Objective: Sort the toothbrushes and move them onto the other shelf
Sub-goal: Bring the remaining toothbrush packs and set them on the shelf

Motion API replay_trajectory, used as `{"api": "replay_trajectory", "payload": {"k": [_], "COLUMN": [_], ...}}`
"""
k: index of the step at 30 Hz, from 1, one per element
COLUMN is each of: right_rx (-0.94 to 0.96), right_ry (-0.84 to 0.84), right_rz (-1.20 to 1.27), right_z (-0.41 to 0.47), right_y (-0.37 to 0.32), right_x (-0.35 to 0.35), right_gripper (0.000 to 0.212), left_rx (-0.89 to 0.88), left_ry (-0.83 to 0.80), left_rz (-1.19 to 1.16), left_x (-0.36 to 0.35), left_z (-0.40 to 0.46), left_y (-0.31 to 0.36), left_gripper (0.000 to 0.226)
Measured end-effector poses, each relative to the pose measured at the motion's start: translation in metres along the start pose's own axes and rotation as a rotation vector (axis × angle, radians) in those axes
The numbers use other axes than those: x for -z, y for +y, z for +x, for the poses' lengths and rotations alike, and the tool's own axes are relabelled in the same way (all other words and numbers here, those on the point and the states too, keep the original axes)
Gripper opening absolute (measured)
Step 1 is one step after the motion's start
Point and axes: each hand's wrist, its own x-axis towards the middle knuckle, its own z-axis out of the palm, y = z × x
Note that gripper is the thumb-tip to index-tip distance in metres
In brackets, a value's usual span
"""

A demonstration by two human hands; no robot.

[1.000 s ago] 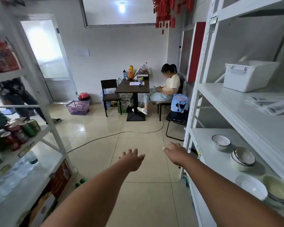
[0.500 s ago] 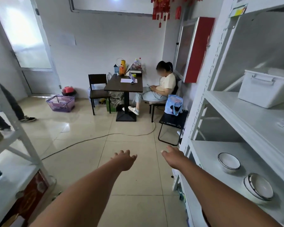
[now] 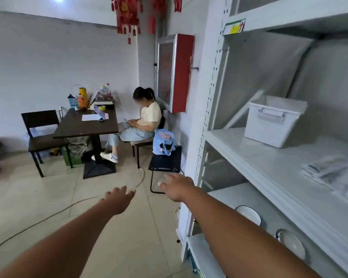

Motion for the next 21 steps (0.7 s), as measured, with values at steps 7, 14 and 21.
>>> {"api": "replay_trajectory", "payload": {"k": [7, 14, 21], "right_rx": [-0.083, -0.323, -0.696], "right_ry": [0.262, 0.336, 0.549], "right_rz": [0.052, 0.085, 0.141], "right_z": [0.035, -0.014, -0.106], "right_y": [0.075, 0.199, 0.306], "right_x": [0.110, 0.169, 0.178], "right_gripper": [0.057, 0.059, 0.036], "left_rx": [-0.228, -0.562, -1.063], "left_ry": [0.219, 0.624, 0.546], "left_rz": [0.247, -0.346, -0.402], "left_x": [0.091, 0.140, 0.135], "left_z": [0.089, 0.105, 0.037], "left_y": [0.121, 0.286, 0.425], "left_gripper": [0.048, 0.037, 0.027]}}
